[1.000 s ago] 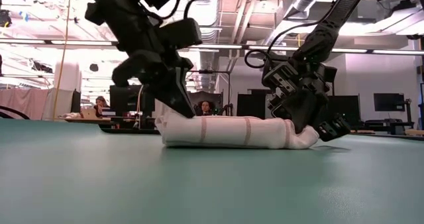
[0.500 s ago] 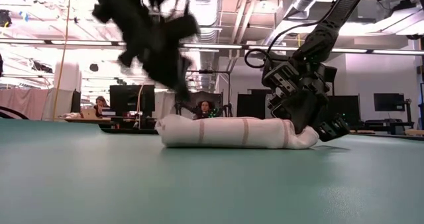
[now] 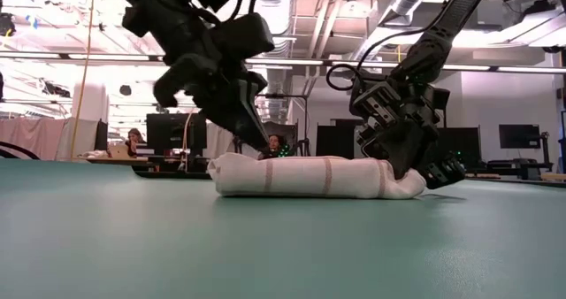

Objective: Roll towel into tight, uniform cylinder
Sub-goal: Roll the white patterned towel

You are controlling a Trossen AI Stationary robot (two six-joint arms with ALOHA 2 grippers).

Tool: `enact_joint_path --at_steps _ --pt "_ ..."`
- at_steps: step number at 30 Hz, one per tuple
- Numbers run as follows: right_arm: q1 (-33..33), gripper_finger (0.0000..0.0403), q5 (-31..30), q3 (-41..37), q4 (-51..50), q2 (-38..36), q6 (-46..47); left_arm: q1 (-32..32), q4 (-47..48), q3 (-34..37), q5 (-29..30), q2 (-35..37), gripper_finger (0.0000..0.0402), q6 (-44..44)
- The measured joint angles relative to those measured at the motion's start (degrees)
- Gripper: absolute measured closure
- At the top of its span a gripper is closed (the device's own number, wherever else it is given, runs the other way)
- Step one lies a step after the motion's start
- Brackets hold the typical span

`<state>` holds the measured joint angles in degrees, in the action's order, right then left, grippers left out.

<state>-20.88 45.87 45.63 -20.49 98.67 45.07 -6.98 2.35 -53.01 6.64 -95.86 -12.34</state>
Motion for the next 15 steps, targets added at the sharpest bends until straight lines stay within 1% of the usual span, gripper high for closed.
enact_joint_path --at_steps 3,6,10,15 --pt "0.21 0.0366 -0.07 0.00 0.00 -0.02 -0.12 1.65 -1.09 0.07 0.47 -0.64 0.0402 -0.07" --pt "0.21 0.0366 -0.07 0.00 -0.05 -0.02 -0.10 3.25 -0.21 1.56 -1.57 -1.37 0.0402 0.56" --pt "0.21 0.0366 -0.14 0.00 -0.03 -0.02 -0.10 4.52 -1.58 2.40 -3.42 -2.63 0.0402 1.01" --pt "0.38 0.0366 -0.35 0.00 -0.40 -0.02 -0.14 6.29 -2.53 2.27 -3.60 -4.37 0.0402 0.84"
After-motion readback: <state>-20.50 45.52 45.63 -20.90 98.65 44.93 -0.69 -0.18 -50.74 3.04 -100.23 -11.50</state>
